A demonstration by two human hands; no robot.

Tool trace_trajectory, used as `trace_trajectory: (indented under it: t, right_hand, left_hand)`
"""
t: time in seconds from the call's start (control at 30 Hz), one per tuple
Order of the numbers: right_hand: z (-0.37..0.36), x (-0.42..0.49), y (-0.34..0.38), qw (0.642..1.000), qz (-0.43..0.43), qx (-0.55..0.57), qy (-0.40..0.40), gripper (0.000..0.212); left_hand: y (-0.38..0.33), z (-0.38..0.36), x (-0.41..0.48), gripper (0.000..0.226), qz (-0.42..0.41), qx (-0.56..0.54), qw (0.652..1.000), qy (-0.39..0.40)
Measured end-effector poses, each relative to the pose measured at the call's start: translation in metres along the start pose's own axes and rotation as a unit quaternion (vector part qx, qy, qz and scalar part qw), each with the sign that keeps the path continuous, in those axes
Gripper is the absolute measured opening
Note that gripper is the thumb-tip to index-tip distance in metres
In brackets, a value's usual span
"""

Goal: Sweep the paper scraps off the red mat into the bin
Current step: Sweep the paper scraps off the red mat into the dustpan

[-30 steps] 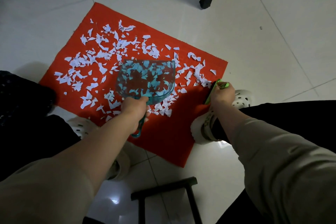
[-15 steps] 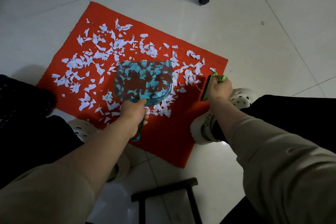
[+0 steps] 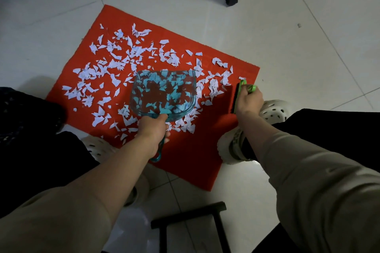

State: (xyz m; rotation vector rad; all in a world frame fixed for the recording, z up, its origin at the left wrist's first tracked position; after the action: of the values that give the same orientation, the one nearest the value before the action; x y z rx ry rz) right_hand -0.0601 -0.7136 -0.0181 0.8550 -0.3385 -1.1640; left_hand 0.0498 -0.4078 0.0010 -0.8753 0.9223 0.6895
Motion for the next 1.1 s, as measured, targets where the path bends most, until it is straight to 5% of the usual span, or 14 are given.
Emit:
trace_trajectory:
  t: [0.23,0.47,0.63,0.87,1.1]
  right_hand:
    - [0.016,0.021,0.002,0.998,-0.002,-0.024,-0.059,0.016]
    - [0.009,0.038,-0.007,0.999,-0.044,-0.027,-0.016,0.024]
    - [-0.012,0.037,0.013,0.998,0.017,-0.042,0.043,0.026]
    - [0.004,0.035,0.011,0.998,0.016,-0.052,-0.011,0.026]
    - [-0.037,0.015,0.03,0.989,0.085,-0.047,0.109,0.023]
  left_hand:
    - [-0.001,-0.003,0.004,0.027,-0.003,0.008,1.0,-0.003]
    - [-0.001,-0.006,0.007,0.025,0.001,0.006,1.0,-0.007]
    - [0.002,-0.006,0.01,0.025,0.002,0.011,1.0,-0.009]
    - [0.002,-0.005,0.009,0.024,0.003,0.003,1.0,-0.011]
    - [0.001,-0.003,0.008,0.026,0.001,0.004,1.0,-0.01]
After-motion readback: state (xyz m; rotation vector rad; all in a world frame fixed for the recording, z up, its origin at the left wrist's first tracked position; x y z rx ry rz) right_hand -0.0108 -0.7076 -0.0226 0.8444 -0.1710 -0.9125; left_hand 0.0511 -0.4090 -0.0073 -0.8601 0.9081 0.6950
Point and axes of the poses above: each hand's wrist, its own x-axis towards the middle knuckle, its own z-axis out of the back of the hand, y = z × x, the point moved 9 cm from there along x, towards the middle knuckle, and after that the axes turned 13 degrees about z, right-handed, at the moved point
